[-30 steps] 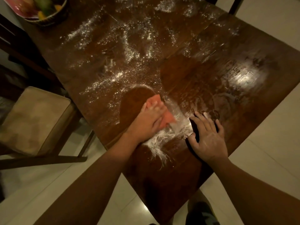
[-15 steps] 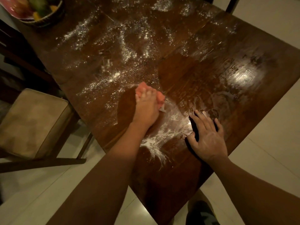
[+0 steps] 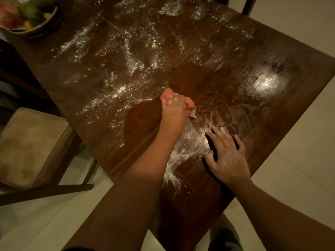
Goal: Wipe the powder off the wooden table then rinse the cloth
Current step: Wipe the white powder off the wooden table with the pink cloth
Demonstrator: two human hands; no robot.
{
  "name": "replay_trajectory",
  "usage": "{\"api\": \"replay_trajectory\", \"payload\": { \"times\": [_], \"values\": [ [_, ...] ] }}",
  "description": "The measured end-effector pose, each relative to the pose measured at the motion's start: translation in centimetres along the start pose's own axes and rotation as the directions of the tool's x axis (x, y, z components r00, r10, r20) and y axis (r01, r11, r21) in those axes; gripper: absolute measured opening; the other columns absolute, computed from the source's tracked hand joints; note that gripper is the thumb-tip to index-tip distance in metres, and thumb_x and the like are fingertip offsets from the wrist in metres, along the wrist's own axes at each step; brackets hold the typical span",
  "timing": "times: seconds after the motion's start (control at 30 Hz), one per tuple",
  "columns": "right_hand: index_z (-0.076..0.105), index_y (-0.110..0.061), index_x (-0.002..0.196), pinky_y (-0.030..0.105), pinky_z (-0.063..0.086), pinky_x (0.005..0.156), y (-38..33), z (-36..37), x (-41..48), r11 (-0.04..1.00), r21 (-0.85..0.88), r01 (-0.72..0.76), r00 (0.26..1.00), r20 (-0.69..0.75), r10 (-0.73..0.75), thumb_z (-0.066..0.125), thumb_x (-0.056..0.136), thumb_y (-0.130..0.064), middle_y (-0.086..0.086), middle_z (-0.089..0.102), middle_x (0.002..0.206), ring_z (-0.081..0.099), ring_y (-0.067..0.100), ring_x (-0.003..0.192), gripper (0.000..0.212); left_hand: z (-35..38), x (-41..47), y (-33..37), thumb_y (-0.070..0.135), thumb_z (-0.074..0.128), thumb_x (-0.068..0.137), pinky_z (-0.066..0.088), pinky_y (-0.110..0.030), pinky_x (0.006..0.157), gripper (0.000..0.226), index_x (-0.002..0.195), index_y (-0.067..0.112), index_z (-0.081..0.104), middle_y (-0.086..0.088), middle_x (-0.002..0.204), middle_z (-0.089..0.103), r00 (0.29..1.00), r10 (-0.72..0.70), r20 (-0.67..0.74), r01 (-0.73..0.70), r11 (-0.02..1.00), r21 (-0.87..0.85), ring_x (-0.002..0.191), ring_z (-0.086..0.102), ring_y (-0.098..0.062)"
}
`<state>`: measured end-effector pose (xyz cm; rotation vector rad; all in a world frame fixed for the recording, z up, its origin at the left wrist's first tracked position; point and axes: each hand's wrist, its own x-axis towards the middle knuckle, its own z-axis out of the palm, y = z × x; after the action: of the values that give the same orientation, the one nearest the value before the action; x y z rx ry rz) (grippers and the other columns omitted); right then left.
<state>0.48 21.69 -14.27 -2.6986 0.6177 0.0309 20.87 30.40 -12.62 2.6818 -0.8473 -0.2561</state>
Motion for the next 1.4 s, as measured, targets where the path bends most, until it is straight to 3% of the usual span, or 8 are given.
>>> {"api": "replay_trajectory", "payload": {
  "times": [0.2, 0.3, 0.43, 0.73, 1.0, 1.1, 1.27, 1.4],
  "values": [
    [0.036, -0.033, 0.153, 0.040, -0.001, 0.124, 0.1, 0.0, -0.1, 1.000, -0.008, 0.000, 1.000, 0.013, 0.001, 0.039, 0.093, -0.040, -0.011, 0.027, 0.165, 0.019, 0.009, 0.153, 0.060, -1.6, -5.5, -3.9, 0.031, 0.044, 0.101, 0.011, -0.039, 0.124, 0.044, 0.145, 0.024, 0.046, 0.002, 0.154, 0.039, 0.921, 0.368, 0.129, -0.346, 0.924, -0.164, 0.146, 0.028, -0.017],
    [0.034, -0.033, 0.154, 0.041, 0.000, 0.124, 0.2, 0.1, 0.1, 1.000, -0.013, -0.006, 1.000, 0.018, 0.006, 0.039, 0.094, -0.041, -0.011, 0.025, 0.165, 0.018, 0.009, 0.154, 0.061, -2.5, -3.3, -7.0, 0.021, 0.052, 0.099, 0.034, -0.052, 0.115, 0.039, 0.138, 0.020, 0.055, -0.004, 0.144, 0.054, 0.989, 0.146, 0.020, -0.143, 0.982, -0.126, 0.136, 0.047, -0.025],
    [0.033, -0.034, 0.154, 0.039, -0.002, 0.124, 0.3, 0.2, 0.1, 1.000, -0.008, -0.011, 1.000, 0.021, 0.012, 0.038, 0.094, -0.041, -0.011, 0.025, 0.165, 0.018, 0.009, 0.153, 0.060, -1.4, -0.4, -3.9, 0.016, 0.049, 0.101, 0.018, -0.052, 0.122, 0.042, 0.143, 0.014, 0.049, -0.011, 0.156, 0.038, 0.995, -0.088, -0.046, 0.084, 0.993, -0.082, 0.148, 0.024, -0.032],
    [0.040, -0.028, 0.152, 0.039, 0.003, 0.123, 0.0, 0.1, 0.1, 1.000, -0.009, -0.017, 1.000, -0.025, 0.017, 0.039, 0.090, -0.039, -0.007, 0.033, 0.162, 0.028, 0.011, 0.150, 0.062, -1.4, -9.4, -5.2, 0.036, 0.044, 0.088, 0.012, -0.041, 0.123, 0.049, 0.132, 0.022, 0.062, 0.008, 0.144, 0.050, 0.825, 0.520, 0.220, -0.443, 0.837, -0.321, 0.142, 0.034, -0.013],
    [0.033, -0.031, 0.154, 0.043, 0.003, 0.126, 0.0, 0.2, 0.2, 0.999, 0.020, -0.034, 0.999, -0.009, 0.034, 0.033, 0.092, -0.041, -0.007, 0.026, 0.165, 0.019, 0.009, 0.153, 0.063, -0.9, -6.2, -2.0, 0.009, 0.056, 0.096, 0.005, -0.041, 0.124, 0.050, 0.143, 0.021, 0.048, 0.000, 0.155, 0.035, 0.998, -0.021, 0.052, 0.034, 0.964, -0.262, 0.149, 0.020, -0.019],
    [0.036, -0.028, 0.154, 0.046, 0.009, 0.125, -0.1, 0.3, 0.1, 0.999, 0.030, -0.036, 0.999, -0.036, 0.037, 0.032, 0.092, -0.040, -0.004, 0.030, 0.164, 0.023, 0.011, 0.152, 0.063, 0.8, -7.8, 1.0, 0.018, 0.059, 0.095, 0.007, -0.049, 0.124, 0.061, 0.151, 0.026, 0.035, 0.002, 0.161, 0.024, 0.954, 0.221, 0.203, -0.172, 0.957, -0.233, 0.152, 0.011, -0.020],
    [0.036, -0.026, 0.154, 0.047, 0.010, 0.124, 0.1, 0.2, 0.2, 0.999, 0.021, -0.024, 0.999, -0.032, 0.024, 0.028, 0.092, -0.036, -0.003, 0.028, 0.165, 0.021, 0.013, 0.153, 0.063, -0.9, -11.4, -4.2, 0.018, 0.068, 0.085, 0.010, -0.041, 0.122, 0.048, 0.132, 0.025, 0.061, 0.006, 0.145, 0.052, 0.742, 0.590, 0.317, -0.492, 0.801, -0.341, 0.143, 0.030, -0.010],
    [0.034, -0.027, 0.155, 0.047, 0.009, 0.125, 0.0, 0.3, 0.3, 1.000, 0.014, -0.025, 0.999, -0.033, 0.025, 0.028, 0.093, -0.037, -0.003, 0.027, 0.165, 0.020, 0.013, 0.153, 0.063, -3.4, -10.7, -9.8, 0.014, 0.063, 0.081, 0.016, -0.050, 0.122, 0.043, 0.122, 0.027, 0.065, 0.013, 0.133, 0.056, 0.934, 0.302, 0.192, -0.227, 0.915, -0.335, 0.138, 0.043, -0.017]
  ]
}}
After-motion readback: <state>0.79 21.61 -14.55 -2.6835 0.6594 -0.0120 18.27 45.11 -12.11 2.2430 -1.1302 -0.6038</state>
